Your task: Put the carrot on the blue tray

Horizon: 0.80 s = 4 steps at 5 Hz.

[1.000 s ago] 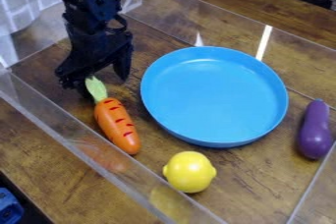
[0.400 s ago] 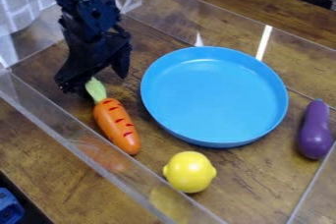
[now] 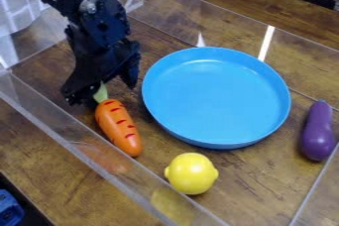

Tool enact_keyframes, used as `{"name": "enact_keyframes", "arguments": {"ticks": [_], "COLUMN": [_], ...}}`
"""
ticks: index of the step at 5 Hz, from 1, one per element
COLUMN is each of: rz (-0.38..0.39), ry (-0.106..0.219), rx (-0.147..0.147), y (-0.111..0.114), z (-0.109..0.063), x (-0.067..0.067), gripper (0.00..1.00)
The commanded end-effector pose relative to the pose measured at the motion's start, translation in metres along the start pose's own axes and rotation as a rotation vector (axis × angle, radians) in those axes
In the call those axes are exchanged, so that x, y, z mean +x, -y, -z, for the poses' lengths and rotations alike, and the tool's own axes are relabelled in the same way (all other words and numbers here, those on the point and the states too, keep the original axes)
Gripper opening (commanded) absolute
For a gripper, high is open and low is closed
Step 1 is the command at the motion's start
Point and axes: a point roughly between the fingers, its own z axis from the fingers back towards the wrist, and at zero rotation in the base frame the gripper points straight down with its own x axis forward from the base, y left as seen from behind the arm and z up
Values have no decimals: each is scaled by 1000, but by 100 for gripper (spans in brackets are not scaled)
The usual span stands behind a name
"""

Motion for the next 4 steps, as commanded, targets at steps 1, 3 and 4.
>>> {"name": "enact_keyframes", "arguments": {"ticks": [1,3,4], "rz": [-2,70,72], "ry": [-6,-7,1], "rx": [73,68,73], "y": [-23,-26,-26], "z": [1,1,-1], "x": [-7,6,4], "gripper": [100,100,100]}}
